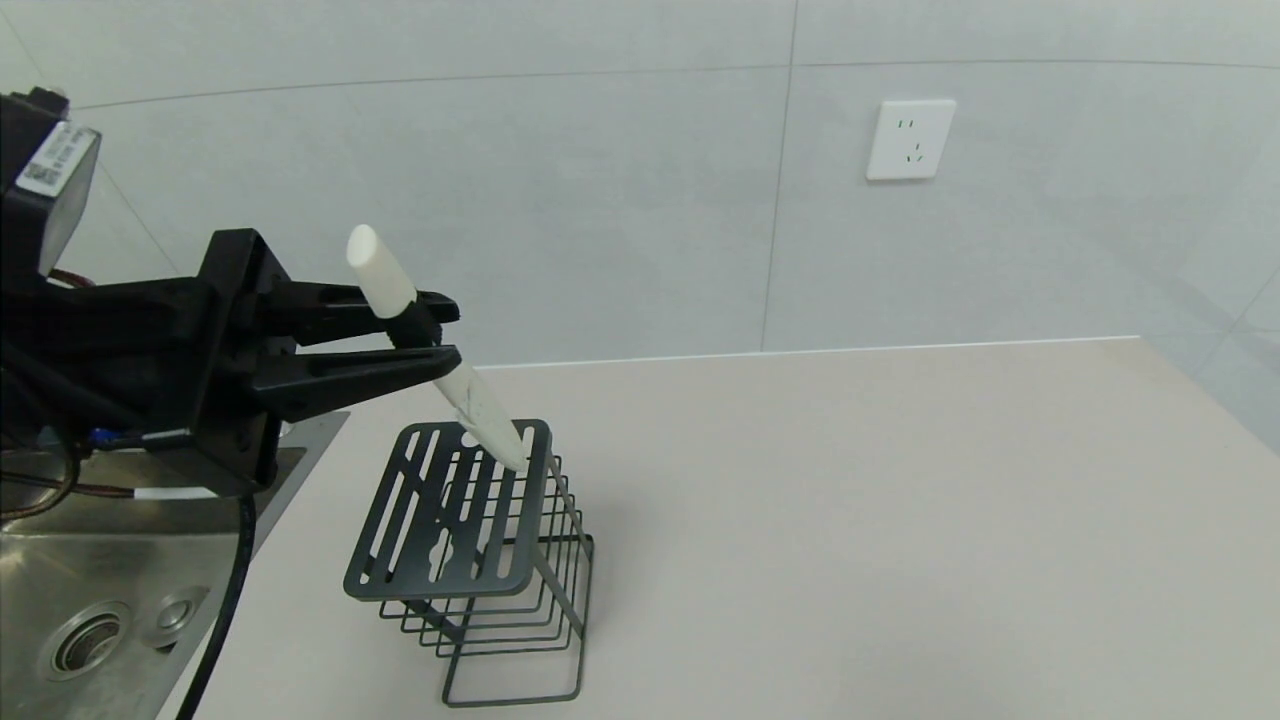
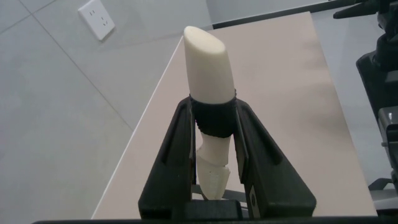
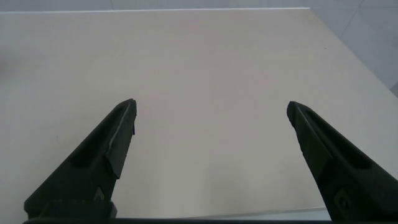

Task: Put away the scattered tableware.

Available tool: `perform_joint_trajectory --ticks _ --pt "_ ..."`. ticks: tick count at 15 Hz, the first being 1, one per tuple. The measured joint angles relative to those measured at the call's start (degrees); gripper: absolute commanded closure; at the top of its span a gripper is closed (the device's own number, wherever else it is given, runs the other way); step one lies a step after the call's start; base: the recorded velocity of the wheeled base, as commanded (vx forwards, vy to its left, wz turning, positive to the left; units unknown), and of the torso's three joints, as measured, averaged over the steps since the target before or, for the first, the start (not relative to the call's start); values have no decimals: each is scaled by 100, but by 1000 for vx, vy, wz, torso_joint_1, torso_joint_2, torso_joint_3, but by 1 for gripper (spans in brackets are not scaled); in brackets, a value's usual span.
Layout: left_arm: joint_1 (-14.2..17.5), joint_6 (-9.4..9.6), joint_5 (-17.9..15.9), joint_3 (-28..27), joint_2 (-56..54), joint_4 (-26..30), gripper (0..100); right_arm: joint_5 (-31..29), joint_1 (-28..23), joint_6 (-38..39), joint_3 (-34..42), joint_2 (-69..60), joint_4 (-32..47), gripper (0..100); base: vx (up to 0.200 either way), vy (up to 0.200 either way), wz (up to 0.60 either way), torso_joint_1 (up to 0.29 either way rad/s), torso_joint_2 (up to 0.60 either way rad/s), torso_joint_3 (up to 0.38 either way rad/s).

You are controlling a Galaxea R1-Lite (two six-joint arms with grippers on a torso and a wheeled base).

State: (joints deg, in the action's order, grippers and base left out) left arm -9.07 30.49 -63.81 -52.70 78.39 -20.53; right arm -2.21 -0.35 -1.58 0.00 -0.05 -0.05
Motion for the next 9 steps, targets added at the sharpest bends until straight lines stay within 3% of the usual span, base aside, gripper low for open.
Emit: perform_joint_trajectory --ticks 9 --pt "-7 0 0 4 13 11 100 0 0 -5 0 0 2 0 0 0 0 0 0 0"
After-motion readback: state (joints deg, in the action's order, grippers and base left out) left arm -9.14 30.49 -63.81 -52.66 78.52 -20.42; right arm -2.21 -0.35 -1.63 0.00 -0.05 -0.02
